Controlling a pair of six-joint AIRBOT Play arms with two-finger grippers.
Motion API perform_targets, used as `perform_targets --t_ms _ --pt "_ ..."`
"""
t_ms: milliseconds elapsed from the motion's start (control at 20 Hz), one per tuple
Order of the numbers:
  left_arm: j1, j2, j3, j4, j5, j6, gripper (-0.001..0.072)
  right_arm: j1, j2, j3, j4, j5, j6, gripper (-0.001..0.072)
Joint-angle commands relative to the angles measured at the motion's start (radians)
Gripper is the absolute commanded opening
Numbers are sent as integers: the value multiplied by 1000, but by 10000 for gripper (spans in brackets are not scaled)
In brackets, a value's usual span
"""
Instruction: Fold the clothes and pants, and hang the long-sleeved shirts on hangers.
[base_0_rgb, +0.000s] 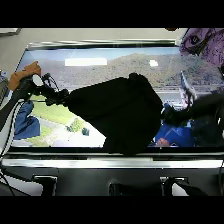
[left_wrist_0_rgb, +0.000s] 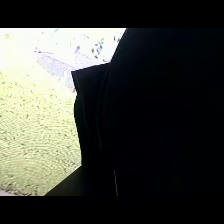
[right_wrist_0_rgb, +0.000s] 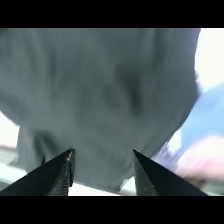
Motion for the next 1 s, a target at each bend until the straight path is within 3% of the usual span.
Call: perform_targets --t_ms 0,200,500,650,850,900,950 --pt "-5 0 2 -3 -32 0 17 51 250 -460 136 138 40 463" --pt "-6 0 2 -3 -50 0 17 144 331 -636 157 222 94 485" --pt "-6 0 2 -2 -54 0 18 206 316 -639 162 404 147 482" --pt "-6 0 2 -2 -53 0 18 206 223 -639 182 452 133 476" --pt "-6 0 3 -3 -59 0 18 206 150 -633 303 503 7 78" --pt "-6 3 3 -3 -62 0 17 206 151 -608 307 502 3 28" --pt "-5 13 3 -2 -61 2 17 203 151 -561 304 492 -8 28"
